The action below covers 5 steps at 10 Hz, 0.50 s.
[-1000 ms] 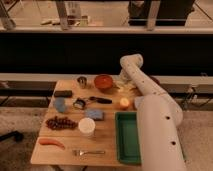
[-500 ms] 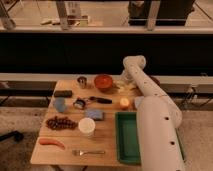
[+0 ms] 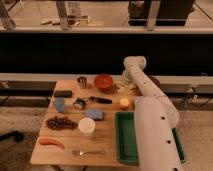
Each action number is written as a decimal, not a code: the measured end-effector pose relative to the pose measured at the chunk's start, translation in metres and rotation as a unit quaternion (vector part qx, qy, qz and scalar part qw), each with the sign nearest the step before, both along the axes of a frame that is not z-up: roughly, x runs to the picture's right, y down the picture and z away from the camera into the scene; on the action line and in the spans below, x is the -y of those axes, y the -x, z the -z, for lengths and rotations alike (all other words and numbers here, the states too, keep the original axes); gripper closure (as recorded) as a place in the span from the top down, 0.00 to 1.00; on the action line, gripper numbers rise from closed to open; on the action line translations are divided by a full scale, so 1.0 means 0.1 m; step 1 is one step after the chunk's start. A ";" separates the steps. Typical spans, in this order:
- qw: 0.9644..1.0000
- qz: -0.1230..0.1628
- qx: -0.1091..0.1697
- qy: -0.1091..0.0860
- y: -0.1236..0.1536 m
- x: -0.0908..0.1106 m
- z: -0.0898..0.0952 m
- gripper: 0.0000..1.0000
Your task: Place banana in red bowl
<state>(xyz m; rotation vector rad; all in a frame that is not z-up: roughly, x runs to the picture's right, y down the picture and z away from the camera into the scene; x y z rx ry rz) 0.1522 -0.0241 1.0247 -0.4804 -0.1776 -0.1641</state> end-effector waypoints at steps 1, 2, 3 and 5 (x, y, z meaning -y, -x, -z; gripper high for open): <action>1.000 -0.002 0.001 -0.003 0.01 0.02 0.00 0.37; 1.000 -0.006 0.001 -0.007 0.01 0.04 0.02 0.29; 1.000 -0.010 0.000 -0.012 -0.01 0.06 0.04 0.17; 0.999 -0.016 0.000 -0.029 -0.01 0.17 0.17 0.01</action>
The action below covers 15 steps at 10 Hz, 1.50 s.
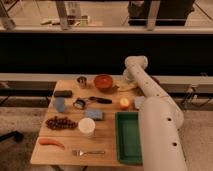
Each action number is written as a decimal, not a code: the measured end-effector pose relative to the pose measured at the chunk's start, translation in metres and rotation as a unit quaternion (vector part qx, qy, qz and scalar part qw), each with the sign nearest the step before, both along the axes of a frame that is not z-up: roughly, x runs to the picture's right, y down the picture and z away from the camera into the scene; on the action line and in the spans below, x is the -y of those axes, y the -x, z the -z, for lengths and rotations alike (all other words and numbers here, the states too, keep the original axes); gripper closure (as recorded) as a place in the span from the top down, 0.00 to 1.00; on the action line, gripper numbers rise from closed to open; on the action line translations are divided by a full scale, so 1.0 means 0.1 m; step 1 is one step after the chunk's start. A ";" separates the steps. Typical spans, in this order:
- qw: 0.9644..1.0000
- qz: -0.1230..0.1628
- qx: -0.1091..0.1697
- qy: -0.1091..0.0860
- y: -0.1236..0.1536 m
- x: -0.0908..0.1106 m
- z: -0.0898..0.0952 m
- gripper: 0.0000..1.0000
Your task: Place banana in red bowl
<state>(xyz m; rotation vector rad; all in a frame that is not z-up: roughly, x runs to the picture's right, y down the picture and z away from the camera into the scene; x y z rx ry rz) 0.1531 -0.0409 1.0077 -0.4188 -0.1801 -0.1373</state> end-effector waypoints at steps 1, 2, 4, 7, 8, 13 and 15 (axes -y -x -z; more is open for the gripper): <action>1.000 -0.002 0.001 -0.008 0.02 0.06 0.08 0.00; 1.000 -0.003 0.003 -0.026 0.05 0.21 0.25 0.00; 0.998 -0.001 0.014 -0.055 0.15 0.46 0.58 0.00; 0.994 0.006 0.052 -0.100 0.49 0.80 1.12 0.00; 0.991 0.010 0.069 -0.111 0.70 0.88 1.24 0.00; 0.975 0.058 0.161 -0.140 1.59 0.95 1.44 0.00; 0.971 0.071 0.176 -0.144 1.66 0.98 1.40 0.00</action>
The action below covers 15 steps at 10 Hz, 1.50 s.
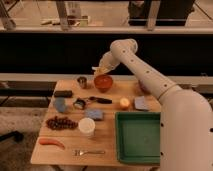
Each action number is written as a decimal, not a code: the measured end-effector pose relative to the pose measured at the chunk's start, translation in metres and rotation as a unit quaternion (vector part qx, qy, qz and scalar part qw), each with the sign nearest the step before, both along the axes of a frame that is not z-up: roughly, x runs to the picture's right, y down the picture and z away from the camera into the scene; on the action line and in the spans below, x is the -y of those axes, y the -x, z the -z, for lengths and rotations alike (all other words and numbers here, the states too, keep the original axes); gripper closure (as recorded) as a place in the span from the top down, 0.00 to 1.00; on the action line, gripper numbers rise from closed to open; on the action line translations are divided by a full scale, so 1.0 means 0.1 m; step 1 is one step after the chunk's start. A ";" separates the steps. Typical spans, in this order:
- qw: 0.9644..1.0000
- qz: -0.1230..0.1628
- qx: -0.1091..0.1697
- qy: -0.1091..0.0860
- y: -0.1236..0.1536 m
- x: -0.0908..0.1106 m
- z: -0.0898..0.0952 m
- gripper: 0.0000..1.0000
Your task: Place banana in red bowl
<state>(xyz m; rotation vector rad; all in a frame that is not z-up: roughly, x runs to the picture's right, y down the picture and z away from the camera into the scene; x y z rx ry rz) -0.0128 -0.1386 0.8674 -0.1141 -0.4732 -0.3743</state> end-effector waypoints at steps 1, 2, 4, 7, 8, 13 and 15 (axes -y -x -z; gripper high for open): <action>1.000 0.005 0.003 0.000 0.04 0.00 -0.02 0.00; 1.000 0.011 0.007 0.002 0.10 -0.01 -0.05 0.00; 1.000 0.021 0.008 0.006 0.11 -0.05 -0.12 0.00; 0.999 0.043 0.006 0.015 0.20 -0.13 -0.17 0.10; 0.999 0.049 0.005 0.018 0.23 -0.16 -0.17 0.18; 0.997 0.069 -0.004 0.029 0.28 -0.24 -0.19 0.70; 0.997 0.070 -0.010 0.033 0.25 -0.25 -0.22 0.80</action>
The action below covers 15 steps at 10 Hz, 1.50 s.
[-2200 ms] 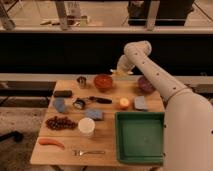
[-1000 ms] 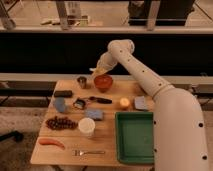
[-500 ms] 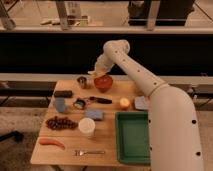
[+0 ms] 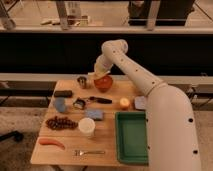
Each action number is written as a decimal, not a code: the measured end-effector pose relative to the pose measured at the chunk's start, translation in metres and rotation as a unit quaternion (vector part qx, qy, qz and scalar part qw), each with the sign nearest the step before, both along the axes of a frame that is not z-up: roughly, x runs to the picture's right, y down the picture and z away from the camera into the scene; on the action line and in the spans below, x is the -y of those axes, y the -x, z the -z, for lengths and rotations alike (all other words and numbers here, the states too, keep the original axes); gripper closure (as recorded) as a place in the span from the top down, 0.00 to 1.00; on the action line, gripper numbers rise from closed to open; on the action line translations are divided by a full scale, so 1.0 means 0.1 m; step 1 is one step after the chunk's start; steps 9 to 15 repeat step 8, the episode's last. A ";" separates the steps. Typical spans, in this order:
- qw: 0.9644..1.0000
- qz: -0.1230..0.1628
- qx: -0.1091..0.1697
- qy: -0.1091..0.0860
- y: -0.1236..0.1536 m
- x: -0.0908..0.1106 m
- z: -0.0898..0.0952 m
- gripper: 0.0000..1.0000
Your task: Place banana in red bowl
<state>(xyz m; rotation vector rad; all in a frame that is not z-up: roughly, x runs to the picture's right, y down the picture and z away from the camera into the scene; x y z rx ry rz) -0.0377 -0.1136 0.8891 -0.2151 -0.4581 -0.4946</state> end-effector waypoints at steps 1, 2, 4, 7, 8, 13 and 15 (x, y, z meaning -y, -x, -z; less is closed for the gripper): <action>1.000 -0.002 -0.003 0.001 -0.02 0.00 -0.01 0.80; 1.000 -0.003 -0.007 0.002 -0.03 0.01 -0.02 0.80; 1.000 -0.006 -0.011 0.003 -0.05 0.03 -0.04 0.80; 1.000 -0.013 -0.011 -0.006 -0.05 0.11 0.05 0.80; 1.000 -0.016 -0.009 -0.014 -0.06 0.16 0.14 0.80; 1.000 -0.016 -0.009 -0.014 -0.06 0.16 0.14 0.80; 1.000 -0.016 -0.009 -0.014 -0.06 0.16 0.14 0.80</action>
